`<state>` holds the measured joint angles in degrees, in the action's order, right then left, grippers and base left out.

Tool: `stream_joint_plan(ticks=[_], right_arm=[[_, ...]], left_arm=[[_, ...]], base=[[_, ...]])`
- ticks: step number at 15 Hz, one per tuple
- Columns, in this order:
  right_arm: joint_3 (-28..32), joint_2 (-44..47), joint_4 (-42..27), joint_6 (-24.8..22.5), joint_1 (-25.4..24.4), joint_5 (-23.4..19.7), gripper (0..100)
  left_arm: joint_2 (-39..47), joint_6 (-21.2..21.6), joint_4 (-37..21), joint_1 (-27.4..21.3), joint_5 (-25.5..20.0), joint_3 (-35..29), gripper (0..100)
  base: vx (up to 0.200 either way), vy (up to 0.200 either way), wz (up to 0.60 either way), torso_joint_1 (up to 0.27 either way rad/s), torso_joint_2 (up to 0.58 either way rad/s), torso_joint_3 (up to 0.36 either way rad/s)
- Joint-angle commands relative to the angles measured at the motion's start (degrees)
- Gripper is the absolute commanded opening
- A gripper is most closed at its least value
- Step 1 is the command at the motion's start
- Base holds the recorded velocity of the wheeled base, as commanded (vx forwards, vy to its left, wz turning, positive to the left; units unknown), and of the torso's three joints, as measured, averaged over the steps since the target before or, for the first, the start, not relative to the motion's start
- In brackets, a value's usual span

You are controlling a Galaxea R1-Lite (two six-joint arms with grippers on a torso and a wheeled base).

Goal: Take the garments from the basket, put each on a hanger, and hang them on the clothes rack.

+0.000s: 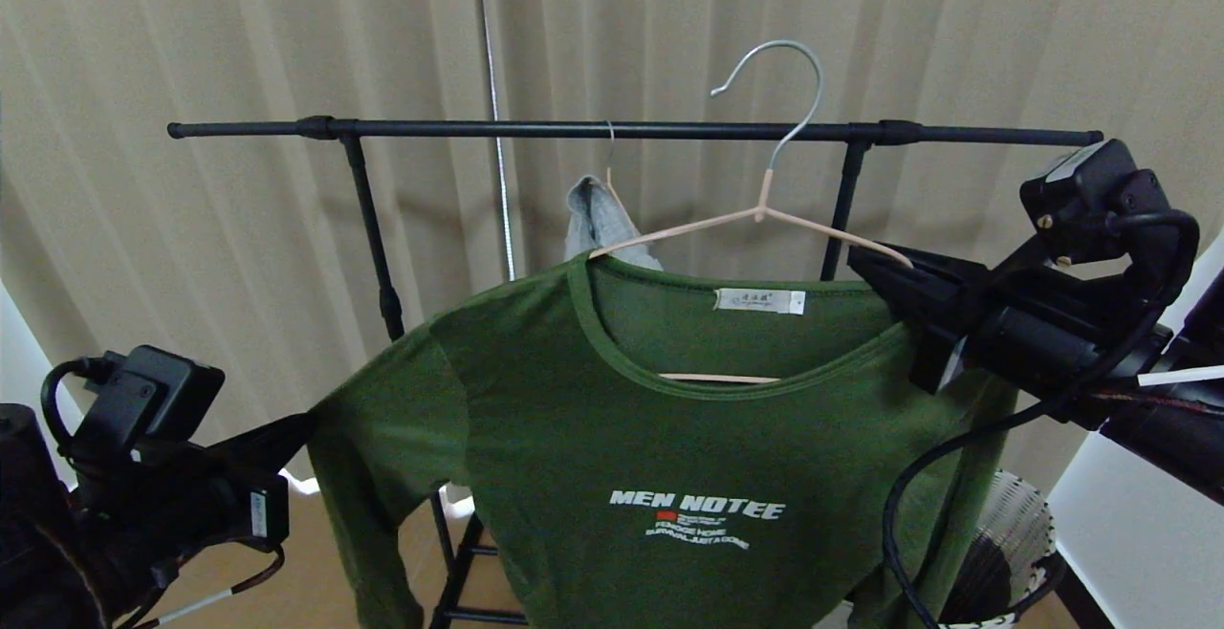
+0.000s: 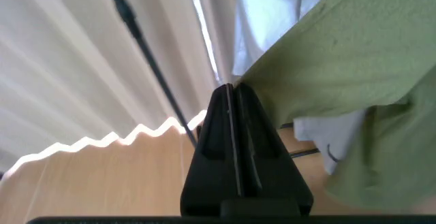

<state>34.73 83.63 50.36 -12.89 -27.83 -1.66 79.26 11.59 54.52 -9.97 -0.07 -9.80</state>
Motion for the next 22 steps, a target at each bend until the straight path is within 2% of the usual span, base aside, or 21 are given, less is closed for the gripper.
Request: stream_joint_plan(ticks=[1, 5, 6, 8, 11, 14, 16, 18, 19, 22], right_arm=[[-0.37, -0.04, 0.0, -0.03, 0.06, -0.01, 0], [-1.07, -0.13, 0.0, -0.03, 0.15, 0.43, 0], [-1.95, -0.22, 0.0, -0.03, 0.59, 2.27, 0], [-4.67, -1.45, 0.0, -0.03, 0.85, 4.82, 0], [-8.89, -4.0, 0.0, -0.03, 1.11, 5.61, 0], [-13.46, -8.04, -0.09, -0.03, 1.11, 9.48, 0], [-18.21, -13.93, -0.35, 0.14, 1.46, 10.36, 0], [-20.23, -14.81, -0.44, 1.11, 2.96, 10.53, 0], [-23.39, -14.81, -0.09, 1.37, 7.88, 10.36, 0], [-23.22, -15.34, -0.09, -0.65, 14.74, 10.53, 0]], left_arm=[[-1.66, 0.01, -0.02, -0.14, -0.01, 0.92, 100], [-2.97, -0.52, -0.02, -0.93, -0.01, 1.89, 100], [-3.68, -0.52, 0.06, -0.84, -0.01, 2.59, 100], [-5.52, -0.69, -0.02, -0.93, -0.19, 3.12, 100], [-6.84, -0.52, -0.02, -1.28, -0.45, 1.89, 100], [-9.21, -2.1, -0.02, -0.84, -0.54, 2.07, 100], [-10.8, -2.8, -0.11, -1.37, -0.63, 2.07, 100], [-10.62, -2.8, -0.11, -2.07, -0.54, 1.89, 100], [-10.8, -2.63, -0.11, -3.39, -0.54, 1.72, 100], [-10.97, -2.63, -0.11, -3.65, -0.45, 2.07, 100]], base=[[0.0, 0.0, 0.0, 0.0, 0.0, 0.0], [0.0, 0.0, 0.0, 0.0, 0.0, 0.0], [0.0, 0.0, 0.0, 0.0, 0.0, 0.0], [0.0, 0.0, 0.0, 0.0, 0.0, 0.0], [0.0, 0.0, 0.0, 0.0, 0.0, 0.0], [0.0, 0.0, 0.0, 0.0, 0.0, 0.0], [0.0, 0.0, 0.0, 0.0, 0.0, 0.0], [0.0, 0.0, 0.0, 0.0, 0.0, 0.0], [0.0, 0.0, 0.0, 0.0, 0.0, 0.0], [0.0, 0.0, 0.0, 0.0, 0.0, 0.0]])
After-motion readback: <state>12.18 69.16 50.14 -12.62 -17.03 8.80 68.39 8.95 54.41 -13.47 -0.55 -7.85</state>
